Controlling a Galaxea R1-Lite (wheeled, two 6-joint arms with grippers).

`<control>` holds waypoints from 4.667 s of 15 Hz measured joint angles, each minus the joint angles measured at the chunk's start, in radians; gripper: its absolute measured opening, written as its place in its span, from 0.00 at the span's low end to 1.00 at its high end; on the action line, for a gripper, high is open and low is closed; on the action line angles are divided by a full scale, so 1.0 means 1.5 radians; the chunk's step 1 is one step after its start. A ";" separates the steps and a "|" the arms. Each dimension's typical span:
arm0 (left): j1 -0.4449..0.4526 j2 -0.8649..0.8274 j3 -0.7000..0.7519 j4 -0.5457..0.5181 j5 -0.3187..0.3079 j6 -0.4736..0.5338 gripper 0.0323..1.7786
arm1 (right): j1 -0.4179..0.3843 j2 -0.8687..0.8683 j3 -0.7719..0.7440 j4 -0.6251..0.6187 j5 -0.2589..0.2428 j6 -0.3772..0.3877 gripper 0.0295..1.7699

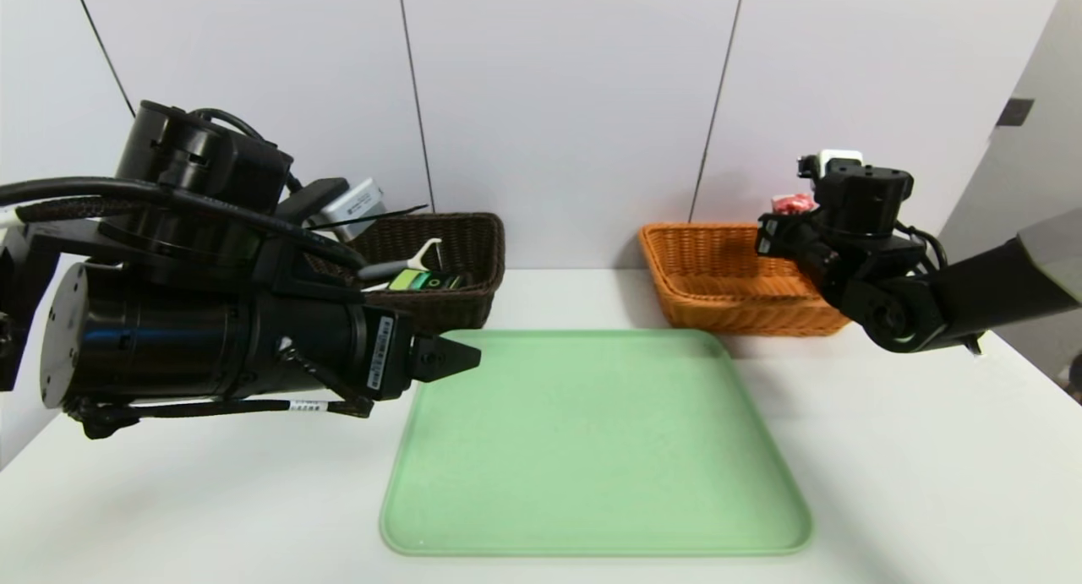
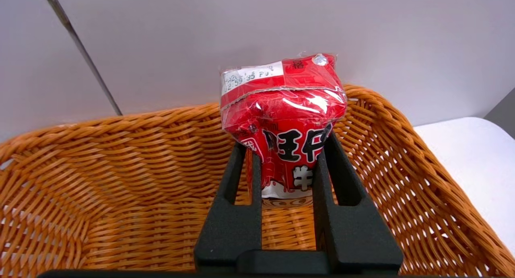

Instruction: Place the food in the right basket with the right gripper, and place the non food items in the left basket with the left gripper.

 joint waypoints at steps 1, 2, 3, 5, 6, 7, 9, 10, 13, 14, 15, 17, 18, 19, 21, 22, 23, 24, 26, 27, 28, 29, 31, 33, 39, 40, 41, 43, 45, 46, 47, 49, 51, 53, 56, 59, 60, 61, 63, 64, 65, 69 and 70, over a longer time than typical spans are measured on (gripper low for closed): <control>0.000 0.001 0.000 0.000 0.000 0.000 0.95 | 0.000 0.004 -0.001 0.000 0.000 0.000 0.19; 0.000 0.001 0.000 0.001 0.000 0.000 0.95 | 0.001 0.006 -0.001 0.001 0.001 0.000 0.19; 0.000 0.002 0.000 0.001 0.000 0.000 0.95 | 0.001 0.008 -0.002 0.002 0.001 0.000 0.19; 0.000 0.003 0.000 0.001 0.000 0.000 0.95 | 0.001 0.008 -0.001 0.004 0.003 0.001 0.24; 0.000 0.003 0.000 0.001 0.000 -0.001 0.95 | 0.001 0.007 0.000 0.005 0.003 0.000 0.33; 0.000 0.003 0.000 0.001 0.000 -0.001 0.95 | 0.001 0.007 0.000 0.006 0.003 0.001 0.41; 0.000 0.003 0.001 0.001 0.000 -0.001 0.95 | 0.001 0.005 0.001 0.007 0.003 0.002 0.53; 0.000 0.003 0.001 0.001 0.001 -0.001 0.95 | 0.002 0.004 0.001 0.008 0.003 0.003 0.59; 0.000 0.000 0.000 0.000 0.002 0.000 0.95 | 0.003 -0.009 0.001 0.021 0.003 0.003 0.71; 0.000 -0.003 0.000 0.001 0.002 0.000 0.95 | 0.004 -0.017 0.001 0.034 0.004 0.004 0.74; 0.000 -0.006 0.000 0.001 0.002 0.000 0.95 | 0.005 -0.026 0.001 0.045 0.004 0.005 0.77; 0.000 -0.016 0.000 0.001 0.002 0.000 0.95 | 0.008 -0.047 0.003 0.063 0.004 0.005 0.81; 0.000 -0.023 0.000 0.002 0.002 0.000 0.95 | 0.009 -0.060 0.006 0.075 0.004 0.006 0.83; 0.001 -0.031 0.000 0.003 0.003 0.000 0.95 | 0.011 -0.075 0.007 0.094 0.004 0.006 0.84; 0.001 -0.052 0.002 0.006 0.003 0.000 0.95 | 0.014 -0.112 0.008 0.142 0.004 0.006 0.87; 0.001 -0.064 0.004 0.006 0.003 0.000 0.95 | 0.017 -0.133 0.009 0.168 0.004 0.005 0.88; 0.001 -0.078 0.004 0.006 0.004 0.001 0.95 | 0.019 -0.155 0.009 0.196 0.004 0.006 0.89; 0.001 -0.094 0.005 0.006 0.005 0.007 0.95 | 0.023 -0.180 0.010 0.226 0.004 0.006 0.90; 0.005 -0.127 0.006 0.007 0.005 0.021 0.95 | 0.034 -0.238 0.019 0.288 0.003 0.006 0.92; 0.009 -0.145 0.007 0.008 0.005 0.025 0.95 | 0.039 -0.269 0.028 0.314 0.003 0.005 0.92; 0.012 -0.166 0.011 0.008 0.005 0.031 0.95 | 0.047 -0.306 0.045 0.341 0.002 0.005 0.93; 0.013 -0.183 0.017 0.008 0.005 0.039 0.95 | 0.053 -0.341 0.064 0.360 0.001 0.004 0.93; 0.017 -0.228 0.038 0.011 0.009 0.061 0.95 | 0.067 -0.417 0.108 0.389 -0.001 0.001 0.94; 0.018 -0.274 0.061 0.027 0.035 0.084 0.95 | 0.083 -0.506 0.160 0.423 -0.003 0.000 0.95; 0.134 -0.429 0.140 0.114 0.115 0.138 0.95 | 0.093 -0.764 0.272 0.544 -0.006 -0.027 0.96; 0.157 -0.462 0.161 0.128 0.116 0.143 0.95 | 0.092 -0.798 0.285 0.557 -0.005 -0.036 0.96; 0.182 -0.498 0.185 0.140 0.116 0.151 0.95 | 0.089 -0.829 0.296 0.563 -0.005 -0.047 0.96; 0.225 -0.562 0.225 0.155 0.116 0.175 0.95 | 0.075 -0.870 0.307 0.565 -0.003 -0.062 0.96; 0.265 -0.622 0.266 0.160 0.115 0.199 0.95 | 0.057 -0.903 0.319 0.565 -0.002 -0.064 0.96; 0.279 -0.648 0.283 0.162 0.114 0.207 0.95 | 0.049 -0.918 0.327 0.567 -0.001 -0.066 0.96; 0.289 -0.671 0.295 0.164 0.114 0.210 0.95 | 0.037 -0.937 0.336 0.571 -0.001 -0.070 0.96; 0.301 -0.712 0.313 0.184 0.113 0.212 0.95 | 0.009 -0.976 0.350 0.596 0.000 -0.077 0.96; 0.315 -0.747 0.330 0.192 0.112 0.212 0.95 | -0.017 -1.021 0.362 0.632 0.001 -0.080 0.96; 0.326 -0.770 0.344 0.198 0.116 0.207 0.95 | -0.037 -1.060 0.368 0.666 0.001 -0.080 0.96; 0.359 -0.790 0.348 0.198 0.094 0.213 0.95 | -0.048 -1.099 0.368 0.700 0.000 -0.082 0.96; 0.384 -0.827 0.359 0.223 0.070 0.226 0.95 | -0.049 -1.129 0.374 0.708 0.001 -0.084 0.96; 0.389 -0.848 0.363 0.245 0.065 0.235 0.95 | -0.050 -1.144 0.382 0.714 0.002 -0.088 0.96; 0.392 -0.867 0.365 0.265 0.062 0.239 0.95 | -0.050 -1.158 0.389 0.716 0.001 -0.094 0.96; 0.396 -0.907 0.380 0.293 0.055 0.244 0.95 | -0.050 -1.187 0.405 0.725 -0.002 -0.098 0.96; 0.397 -0.922 0.389 0.294 0.053 0.244 0.95 | -0.050 -1.195 0.410 0.725 -0.005 -0.093 0.96; 0.398 -0.934 0.394 0.294 0.053 0.245 0.95 | -0.050 -1.201 0.412 0.725 -0.008 -0.089 0.96; 0.398 -0.956 0.394 0.293 0.053 0.246 0.95 | -0.087 -1.219 0.412 0.730 -0.014 -0.098 0.96; 0.398 -0.958 0.394 0.293 0.052 0.246 0.95 | -0.099 -1.230 0.416 0.730 -0.008 -0.102 0.96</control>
